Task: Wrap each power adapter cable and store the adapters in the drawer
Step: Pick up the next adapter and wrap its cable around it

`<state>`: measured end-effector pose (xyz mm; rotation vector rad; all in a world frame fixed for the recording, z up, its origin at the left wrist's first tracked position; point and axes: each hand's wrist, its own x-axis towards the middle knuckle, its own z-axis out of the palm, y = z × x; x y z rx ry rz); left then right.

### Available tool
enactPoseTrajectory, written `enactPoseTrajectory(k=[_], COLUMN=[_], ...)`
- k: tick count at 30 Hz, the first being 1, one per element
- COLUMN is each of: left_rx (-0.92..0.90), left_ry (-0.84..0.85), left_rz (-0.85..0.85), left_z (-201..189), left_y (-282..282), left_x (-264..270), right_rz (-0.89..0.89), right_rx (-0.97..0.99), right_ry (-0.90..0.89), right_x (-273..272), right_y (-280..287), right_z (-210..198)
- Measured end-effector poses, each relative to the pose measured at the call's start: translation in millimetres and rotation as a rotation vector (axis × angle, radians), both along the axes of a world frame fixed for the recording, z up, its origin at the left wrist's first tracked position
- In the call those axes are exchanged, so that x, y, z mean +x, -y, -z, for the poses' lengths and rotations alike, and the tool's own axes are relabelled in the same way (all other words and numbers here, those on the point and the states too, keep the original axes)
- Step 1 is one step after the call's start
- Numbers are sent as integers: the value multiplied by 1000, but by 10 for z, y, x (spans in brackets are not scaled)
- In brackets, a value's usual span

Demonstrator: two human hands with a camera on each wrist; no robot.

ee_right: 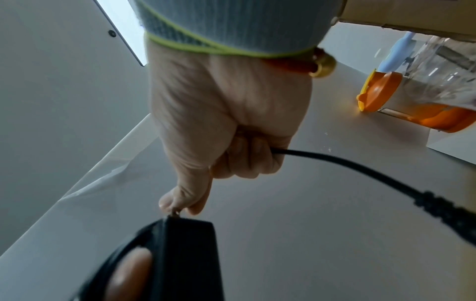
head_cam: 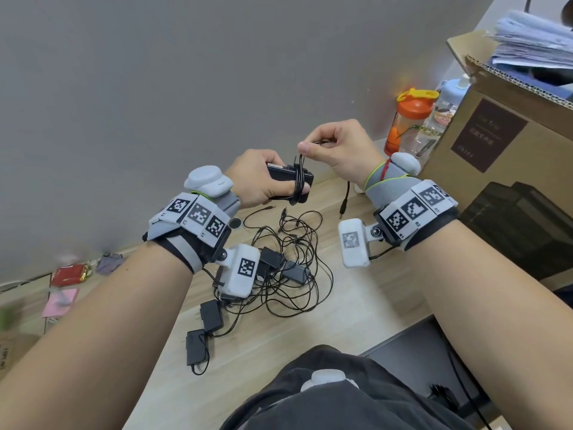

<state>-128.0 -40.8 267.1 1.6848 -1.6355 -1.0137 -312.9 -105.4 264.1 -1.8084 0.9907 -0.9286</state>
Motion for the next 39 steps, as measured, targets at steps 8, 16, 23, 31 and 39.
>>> enactPoseTrajectory(k=[8,16,23,31,39], left_rx=[-46,-127,-176,-171,-174], left_ry=[-209,-349,-363,-174,208], left_rz=[6,-111,-284,-392,-374], left_z=[-87,-132,-153,-71,-74], left_y=[-23,26,72,92,26], left_x=[-107,-134,-56,78,96], right_rz=[16,25,-68,-106,-114], right_rx=[25,101,63,60,59], right_ry=[-30,-141,-283,-385,-284], right_x=[16,109,129,174,108], right_y=[-1,-170,-303,-394,-391], right_z=[185,311,337,202,-59])
